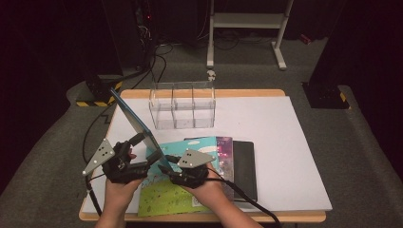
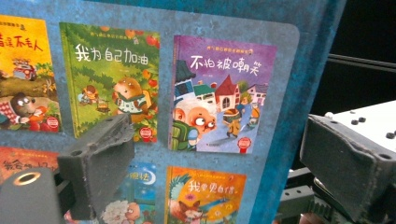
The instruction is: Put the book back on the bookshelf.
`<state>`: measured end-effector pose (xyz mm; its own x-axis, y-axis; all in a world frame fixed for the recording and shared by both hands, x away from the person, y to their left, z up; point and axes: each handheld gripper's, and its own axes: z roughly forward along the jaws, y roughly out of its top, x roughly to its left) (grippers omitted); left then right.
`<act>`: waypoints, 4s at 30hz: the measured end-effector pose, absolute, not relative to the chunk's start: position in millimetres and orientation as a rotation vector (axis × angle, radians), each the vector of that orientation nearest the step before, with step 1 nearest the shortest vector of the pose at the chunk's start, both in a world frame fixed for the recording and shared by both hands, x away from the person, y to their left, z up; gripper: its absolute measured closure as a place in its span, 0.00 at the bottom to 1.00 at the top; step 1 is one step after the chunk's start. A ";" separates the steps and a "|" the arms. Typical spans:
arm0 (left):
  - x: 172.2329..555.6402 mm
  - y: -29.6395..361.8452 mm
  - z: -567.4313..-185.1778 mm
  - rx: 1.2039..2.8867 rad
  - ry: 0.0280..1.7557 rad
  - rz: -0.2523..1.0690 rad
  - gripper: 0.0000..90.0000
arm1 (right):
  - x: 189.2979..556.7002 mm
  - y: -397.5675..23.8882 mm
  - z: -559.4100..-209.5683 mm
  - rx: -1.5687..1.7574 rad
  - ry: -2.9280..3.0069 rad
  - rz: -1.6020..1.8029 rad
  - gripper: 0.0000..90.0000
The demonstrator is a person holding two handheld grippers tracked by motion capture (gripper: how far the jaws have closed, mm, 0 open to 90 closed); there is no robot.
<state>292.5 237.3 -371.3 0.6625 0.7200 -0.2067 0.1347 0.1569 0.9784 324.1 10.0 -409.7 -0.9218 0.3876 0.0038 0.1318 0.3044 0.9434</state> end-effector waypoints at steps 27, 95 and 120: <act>284.7 227.5 -373.6 1.452 0.854 0.632 0.16 | 314.5 -75.7 -422.5 0.637 2.265 1.591 0.52; 243.2 309.0 -370.6 1.459 1.031 0.919 0.79 | 330.1 -212.8 -472.5 1.128 2.005 1.494 0.50; 283.2 294.9 -346.5 1.502 1.037 0.954 0.92 | 329.8 -214.0 -473.3 1.132 2.009 1.508 0.50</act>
